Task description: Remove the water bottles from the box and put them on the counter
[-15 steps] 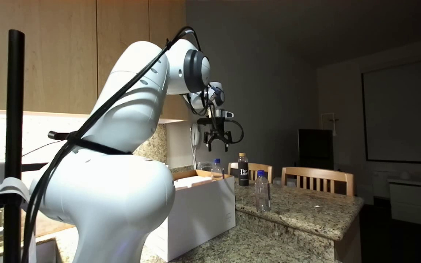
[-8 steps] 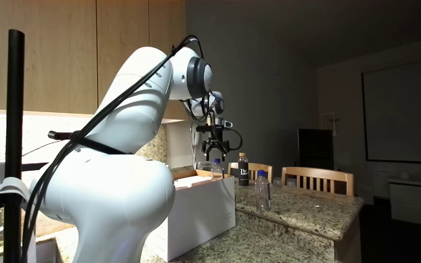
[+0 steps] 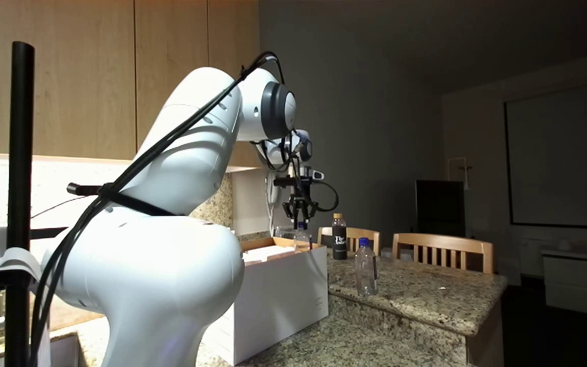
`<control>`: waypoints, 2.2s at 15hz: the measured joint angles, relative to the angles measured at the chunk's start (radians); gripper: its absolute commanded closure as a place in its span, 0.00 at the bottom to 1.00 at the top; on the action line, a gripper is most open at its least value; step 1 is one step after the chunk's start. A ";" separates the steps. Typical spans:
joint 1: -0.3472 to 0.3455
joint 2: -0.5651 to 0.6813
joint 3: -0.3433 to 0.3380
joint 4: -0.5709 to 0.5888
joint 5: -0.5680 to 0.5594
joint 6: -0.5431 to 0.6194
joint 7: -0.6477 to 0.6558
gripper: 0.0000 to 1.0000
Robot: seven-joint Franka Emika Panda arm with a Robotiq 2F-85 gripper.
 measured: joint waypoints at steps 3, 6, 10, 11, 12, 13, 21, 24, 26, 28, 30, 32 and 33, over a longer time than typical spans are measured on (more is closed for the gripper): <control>0.000 0.002 0.000 0.000 -0.001 0.004 0.000 0.94; 0.000 0.003 0.000 0.000 -0.001 0.005 0.000 0.82; 0.002 0.003 -0.002 0.001 -0.001 0.005 0.000 0.53; 0.003 0.003 -0.003 0.002 -0.001 0.005 0.000 0.45; 0.005 0.003 -0.004 0.003 -0.001 0.005 0.000 0.40; 0.005 0.003 -0.005 0.003 -0.002 0.005 0.000 0.33; 0.011 0.007 -0.013 0.005 -0.017 0.040 0.000 0.41; 0.014 0.010 -0.014 0.006 -0.020 0.055 0.000 0.60; 0.016 0.011 -0.014 0.006 -0.023 0.077 0.000 0.73; 0.020 0.012 -0.014 0.006 -0.029 0.095 0.000 0.87; 0.024 0.012 -0.014 0.006 -0.039 0.105 0.000 0.84; 0.025 0.012 -0.014 0.006 -0.041 0.106 0.000 0.84; 0.025 0.012 -0.014 0.006 -0.041 0.106 0.000 0.84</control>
